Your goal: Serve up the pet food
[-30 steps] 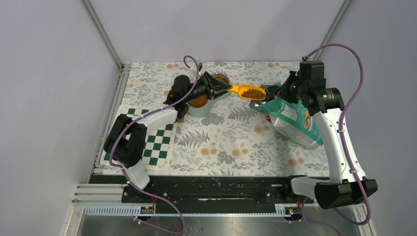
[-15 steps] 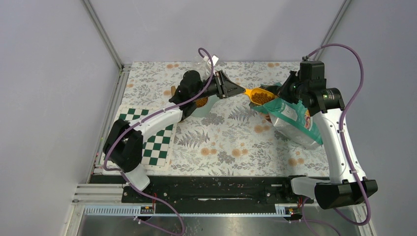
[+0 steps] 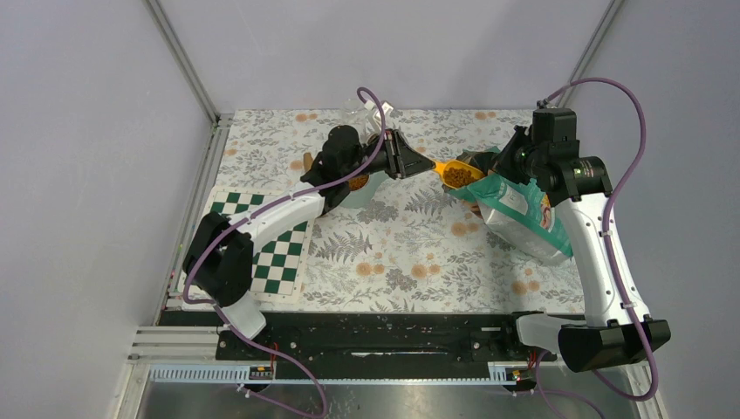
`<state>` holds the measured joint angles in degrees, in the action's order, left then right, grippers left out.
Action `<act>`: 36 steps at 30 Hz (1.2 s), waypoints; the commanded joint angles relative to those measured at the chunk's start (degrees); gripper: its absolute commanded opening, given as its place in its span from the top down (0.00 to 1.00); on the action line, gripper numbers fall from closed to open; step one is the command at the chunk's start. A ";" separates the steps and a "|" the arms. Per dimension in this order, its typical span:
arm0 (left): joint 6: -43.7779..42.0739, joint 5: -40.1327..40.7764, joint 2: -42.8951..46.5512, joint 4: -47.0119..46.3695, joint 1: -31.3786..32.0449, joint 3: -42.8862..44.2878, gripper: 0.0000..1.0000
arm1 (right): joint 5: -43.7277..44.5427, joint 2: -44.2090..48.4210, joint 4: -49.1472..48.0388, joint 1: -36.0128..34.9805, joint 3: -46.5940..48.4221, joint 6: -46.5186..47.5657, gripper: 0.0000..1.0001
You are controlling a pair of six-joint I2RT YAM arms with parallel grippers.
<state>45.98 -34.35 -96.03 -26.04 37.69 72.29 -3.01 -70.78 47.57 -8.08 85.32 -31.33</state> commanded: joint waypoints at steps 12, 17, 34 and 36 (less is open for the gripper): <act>-10.06 5.34 0.96 3.40 2.73 5.58 1.00 | -2.79 3.63 -8.28 0.00 1.89 -0.98 1.00; -10.59 5.96 1.36 3.66 2.70 5.20 1.00 | -2.87 3.72 -8.61 0.03 1.30 -1.09 1.00; 26.50 2.02 0.80 0.48 -6.95 1.19 1.00 | -3.32 3.72 -9.37 0.01 1.05 -2.18 1.00; 30.39 0.05 0.52 -2.49 -7.96 -0.06 1.00 | -3.43 3.68 -9.47 -0.01 0.99 -2.30 1.00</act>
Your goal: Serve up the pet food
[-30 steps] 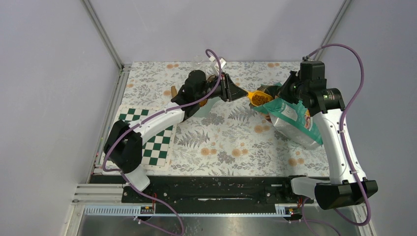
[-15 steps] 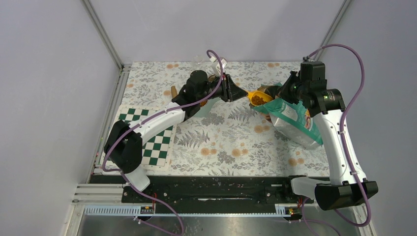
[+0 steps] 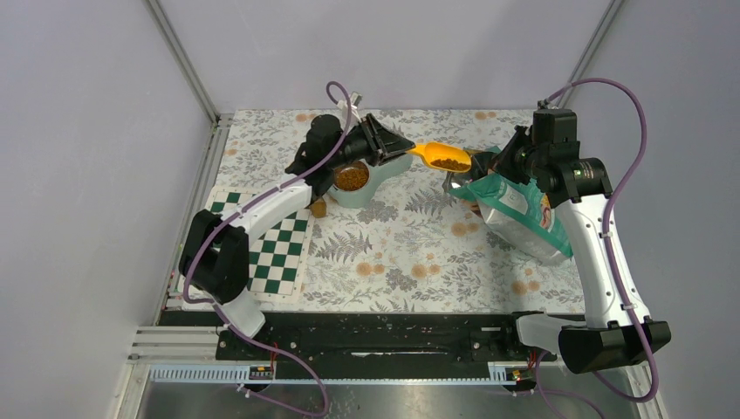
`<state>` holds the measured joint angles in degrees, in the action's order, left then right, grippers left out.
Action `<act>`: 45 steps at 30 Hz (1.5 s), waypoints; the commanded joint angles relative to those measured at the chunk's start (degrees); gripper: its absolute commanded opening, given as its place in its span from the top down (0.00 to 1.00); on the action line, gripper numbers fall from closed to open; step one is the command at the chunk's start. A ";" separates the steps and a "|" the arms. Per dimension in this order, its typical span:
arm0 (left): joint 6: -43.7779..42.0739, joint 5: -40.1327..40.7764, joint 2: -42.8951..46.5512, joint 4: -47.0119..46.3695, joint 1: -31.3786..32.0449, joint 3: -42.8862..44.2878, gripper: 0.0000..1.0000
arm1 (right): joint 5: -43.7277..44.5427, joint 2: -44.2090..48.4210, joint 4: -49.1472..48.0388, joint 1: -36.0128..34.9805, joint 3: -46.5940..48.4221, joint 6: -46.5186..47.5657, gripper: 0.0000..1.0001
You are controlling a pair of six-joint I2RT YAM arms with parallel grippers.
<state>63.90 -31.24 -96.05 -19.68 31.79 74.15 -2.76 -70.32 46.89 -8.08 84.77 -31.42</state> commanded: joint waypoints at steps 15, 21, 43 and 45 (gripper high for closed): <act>26.45 -15.15 3.12 -32.05 -10.63 -12.61 1.00 | -3.30 3.09 -8.82 -0.01 2.31 -1.53 1.00; 27.02 -8.60 4.00 -35.20 -11.50 -15.26 1.00 | -3.44 2.31 -8.83 -0.01 2.59 -1.52 1.00; 14.82 19.09 17.92 -19.87 -22.98 -37.44 1.00 | -3.21 2.84 -8.83 0.25 1.72 -1.23 1.00; 13.77 21.53 19.25 -16.38 -23.09 -38.42 1.00 | -3.03 2.98 -8.83 0.25 1.67 -1.20 1.00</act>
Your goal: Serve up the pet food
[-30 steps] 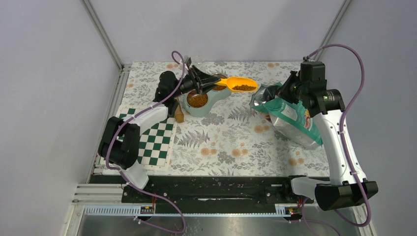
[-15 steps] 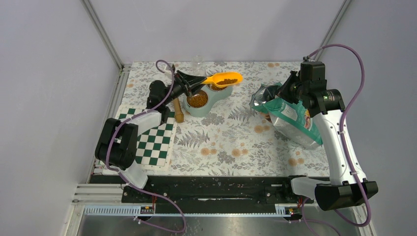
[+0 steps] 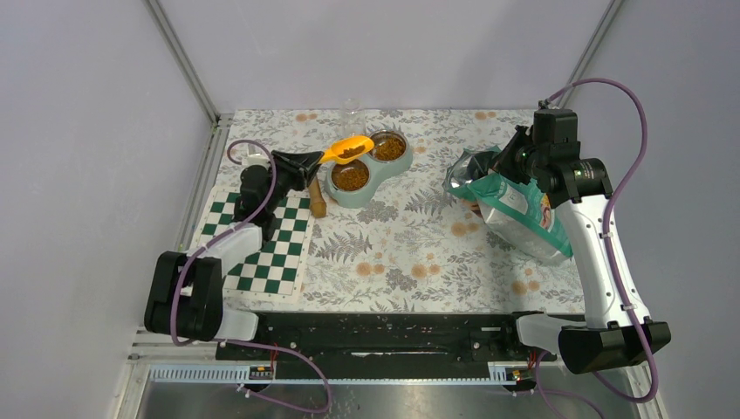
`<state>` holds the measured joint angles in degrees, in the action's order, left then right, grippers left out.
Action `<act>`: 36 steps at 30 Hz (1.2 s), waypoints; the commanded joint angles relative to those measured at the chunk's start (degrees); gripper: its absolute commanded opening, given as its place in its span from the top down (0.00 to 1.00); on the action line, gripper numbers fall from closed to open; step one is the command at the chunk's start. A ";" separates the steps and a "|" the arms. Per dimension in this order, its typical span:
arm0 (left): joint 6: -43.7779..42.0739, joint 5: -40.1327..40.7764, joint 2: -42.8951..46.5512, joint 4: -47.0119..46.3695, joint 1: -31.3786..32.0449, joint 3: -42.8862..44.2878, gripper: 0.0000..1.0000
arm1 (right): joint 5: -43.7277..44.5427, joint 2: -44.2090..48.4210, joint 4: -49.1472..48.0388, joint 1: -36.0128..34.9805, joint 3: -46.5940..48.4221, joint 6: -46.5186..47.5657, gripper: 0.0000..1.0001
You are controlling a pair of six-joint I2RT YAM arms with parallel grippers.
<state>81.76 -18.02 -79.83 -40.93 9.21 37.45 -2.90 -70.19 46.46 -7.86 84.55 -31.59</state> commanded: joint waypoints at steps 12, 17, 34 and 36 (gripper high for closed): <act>-15.98 20.60 6.12 24.48 1.00 1.71 1.00 | -3.44 3.17 -9.01 0.34 0.84 -1.39 1.00; -21.26 28.68 5.38 29.64 5.19 5.24 1.00 | -3.22 3.88 -8.94 0.56 0.61 -1.23 1.00; -42.62 42.30 4.61 39.76 13.99 17.11 1.00 | -3.25 4.97 -9.00 0.89 0.35 -1.11 1.00; -44.17 40.70 4.82 40.04 14.07 17.67 1.00 | -3.34 4.97 -8.97 0.91 0.38 -1.06 1.00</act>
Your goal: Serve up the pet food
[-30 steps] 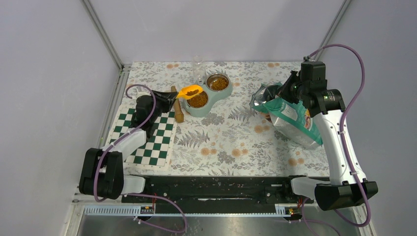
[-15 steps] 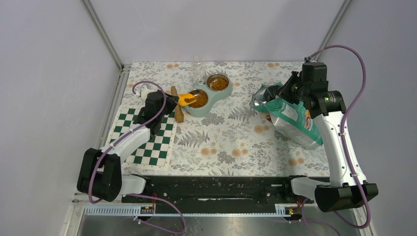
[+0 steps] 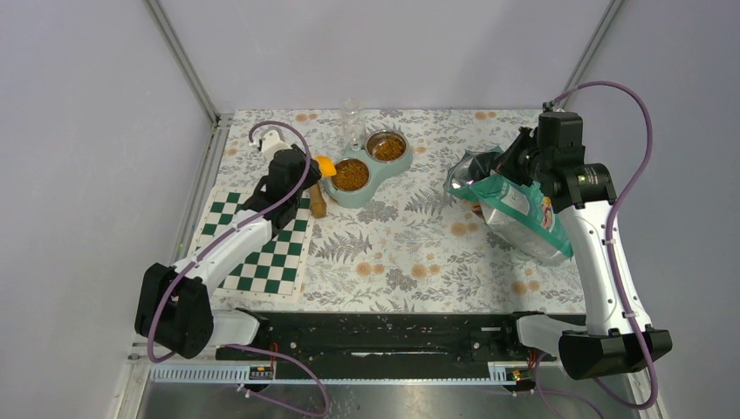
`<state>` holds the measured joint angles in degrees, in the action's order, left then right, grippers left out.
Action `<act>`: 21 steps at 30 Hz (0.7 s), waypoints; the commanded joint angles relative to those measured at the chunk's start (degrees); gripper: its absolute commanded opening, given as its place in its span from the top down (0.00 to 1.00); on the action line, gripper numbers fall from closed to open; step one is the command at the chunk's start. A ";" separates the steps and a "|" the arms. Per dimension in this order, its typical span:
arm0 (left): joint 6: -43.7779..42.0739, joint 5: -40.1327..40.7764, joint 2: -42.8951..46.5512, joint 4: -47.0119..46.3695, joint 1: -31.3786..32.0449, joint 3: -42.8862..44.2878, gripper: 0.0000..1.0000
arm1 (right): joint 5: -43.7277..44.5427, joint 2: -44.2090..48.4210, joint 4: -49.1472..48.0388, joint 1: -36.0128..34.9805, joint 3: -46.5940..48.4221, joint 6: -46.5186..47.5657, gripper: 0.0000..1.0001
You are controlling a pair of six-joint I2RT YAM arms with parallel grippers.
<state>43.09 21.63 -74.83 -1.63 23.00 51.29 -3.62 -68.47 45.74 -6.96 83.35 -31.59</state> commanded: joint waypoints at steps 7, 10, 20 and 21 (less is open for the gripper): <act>-8.77 -4.27 2.58 5.38 0.39 5.42 1.00 | -3.10 3.20 -8.29 0.03 1.64 -1.32 1.00; -10.48 -11.60 4.16 8.25 0.36 6.13 1.00 | -3.29 3.25 -8.29 0.03 1.72 -1.34 1.00; -0.99 -54.72 6.21 4.58 0.81 -6.29 1.00 | -4.32 2.24 -8.29 0.02 2.52 -1.52 1.00; -0.26 -56.05 6.63 5.12 0.81 -7.71 1.00 | -4.48 2.20 -8.29 0.04 2.45 -1.56 1.00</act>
<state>38.85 -17.98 -70.61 4.89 23.57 47.99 -4.01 -68.36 45.76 -6.85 83.33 -31.62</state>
